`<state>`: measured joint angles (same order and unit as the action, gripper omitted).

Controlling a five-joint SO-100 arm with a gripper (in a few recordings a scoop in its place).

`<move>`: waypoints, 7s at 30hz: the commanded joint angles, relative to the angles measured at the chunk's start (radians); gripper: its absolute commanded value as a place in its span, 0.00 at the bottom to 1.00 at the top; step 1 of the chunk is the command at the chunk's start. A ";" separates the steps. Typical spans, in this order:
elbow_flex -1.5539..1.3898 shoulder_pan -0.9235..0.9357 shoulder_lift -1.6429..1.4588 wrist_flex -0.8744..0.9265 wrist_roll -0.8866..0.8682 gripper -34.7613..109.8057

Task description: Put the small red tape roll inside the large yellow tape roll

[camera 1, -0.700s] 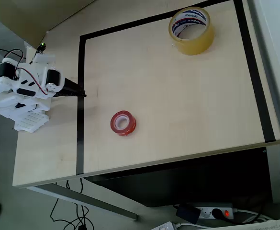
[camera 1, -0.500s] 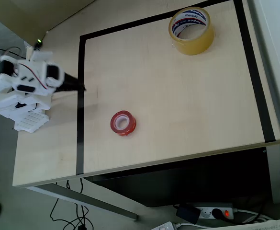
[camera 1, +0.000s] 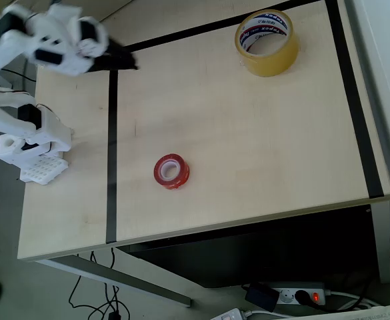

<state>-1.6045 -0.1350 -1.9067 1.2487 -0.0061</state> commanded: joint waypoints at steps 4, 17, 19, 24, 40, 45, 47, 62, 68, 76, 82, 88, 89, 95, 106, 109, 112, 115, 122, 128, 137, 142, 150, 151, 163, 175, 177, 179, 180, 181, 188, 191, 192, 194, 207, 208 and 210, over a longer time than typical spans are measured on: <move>0.359 0.095 0.124 0.078 0.117 0.24; 0.210 0.365 0.166 0.288 0.184 0.33; 0.127 0.368 0.163 0.255 0.184 0.36; -0.015 0.408 0.181 0.150 0.184 0.38; -0.087 0.468 0.348 0.018 0.196 0.38; -0.071 0.485 0.397 -0.031 0.210 0.38; -0.060 0.489 0.416 -0.057 0.215 0.38; -0.028 0.509 0.528 -0.195 0.249 0.38; -0.028 0.509 0.552 -0.229 0.250 0.32; 0.012 0.514 0.589 -0.232 0.250 0.24; 0.087 0.483 0.525 -0.169 0.250 0.24; 0.209 0.425 0.399 -0.106 0.250 0.24; 0.255 0.411 0.391 -0.084 0.250 0.24; 0.563 0.296 0.419 0.005 0.250 0.24; 1.502 0.094 0.917 0.169 0.250 0.24; 1.801 0.054 1.114 0.133 0.250 0.24; 1.812 0.021 1.155 0.015 0.250 0.24; 1.812 -0.005 1.190 -0.114 0.250 0.24; 1.611 -0.054 1.166 -0.423 0.250 0.24; 1.554 -0.097 1.235 -0.563 0.253 0.24; 1.554 -0.118 1.378 -0.632 0.255 0.24; 1.554 -0.117 1.434 -0.607 0.255 0.24; 1.568 -0.153 1.508 -0.529 0.255 0.24; 1.572 -0.158 1.516 -0.520 0.255 0.24; 1.635 -0.176 1.532 -0.414 0.255 0.29; 1.746 -0.147 1.500 -0.250 0.275 0.33; 1.750 -0.141 1.485 -0.232 0.276 0.33; 1.792 -0.132 1.479 -0.195 0.276 0.34; 1.825 -0.127 1.479 -0.164 0.276 0.33; 1.844 -0.121 1.465 -0.129 0.276 0.33; 1.845 -0.017 1.305 0.156 0.272 0.24; 1.845 0.037 1.250 0.328 0.270 0.24; 1.845 0.055 1.227 0.391 0.270 0.24; 1.845 0.097 1.177 0.512 0.275 0.24; 1.348 0.222 0.692 0.561 0.209 0.24; 1.262 0.224 0.629 0.560 0.209 0.24; 1.095 0.218 0.505 0.560 0.209 0.24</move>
<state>-0.2869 0.0752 -1.0845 1.7932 0.2148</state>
